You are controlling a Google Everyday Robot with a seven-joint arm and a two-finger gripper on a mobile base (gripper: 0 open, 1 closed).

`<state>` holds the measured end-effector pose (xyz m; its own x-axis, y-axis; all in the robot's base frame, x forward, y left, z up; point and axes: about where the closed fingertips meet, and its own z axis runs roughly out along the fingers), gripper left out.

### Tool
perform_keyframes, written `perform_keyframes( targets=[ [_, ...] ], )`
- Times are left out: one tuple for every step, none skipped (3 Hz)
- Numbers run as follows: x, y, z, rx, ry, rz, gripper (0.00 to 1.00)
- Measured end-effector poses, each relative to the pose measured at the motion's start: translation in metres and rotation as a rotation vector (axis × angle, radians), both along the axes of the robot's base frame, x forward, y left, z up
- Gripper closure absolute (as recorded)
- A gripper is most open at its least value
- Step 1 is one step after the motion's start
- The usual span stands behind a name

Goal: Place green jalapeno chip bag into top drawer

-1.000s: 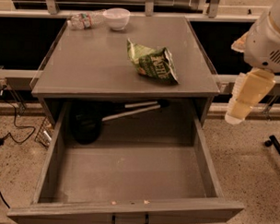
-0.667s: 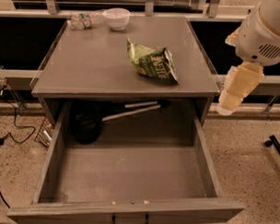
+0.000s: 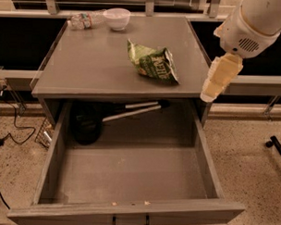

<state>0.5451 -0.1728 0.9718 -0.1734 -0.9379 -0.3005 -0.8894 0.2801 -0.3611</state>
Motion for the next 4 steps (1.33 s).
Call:
perform_keyframes(
  targets=[
    [0.021,0.011,-0.007,0.060,-0.027,0.000,0.00],
    [0.039,0.022,-0.015,0.128,-0.054,-0.004,0.00],
    [0.059,0.032,-0.027,0.178,-0.101,0.004,0.00],
    [0.059,0.032,-0.027,0.178,-0.101,0.004,0.00]
  ],
)
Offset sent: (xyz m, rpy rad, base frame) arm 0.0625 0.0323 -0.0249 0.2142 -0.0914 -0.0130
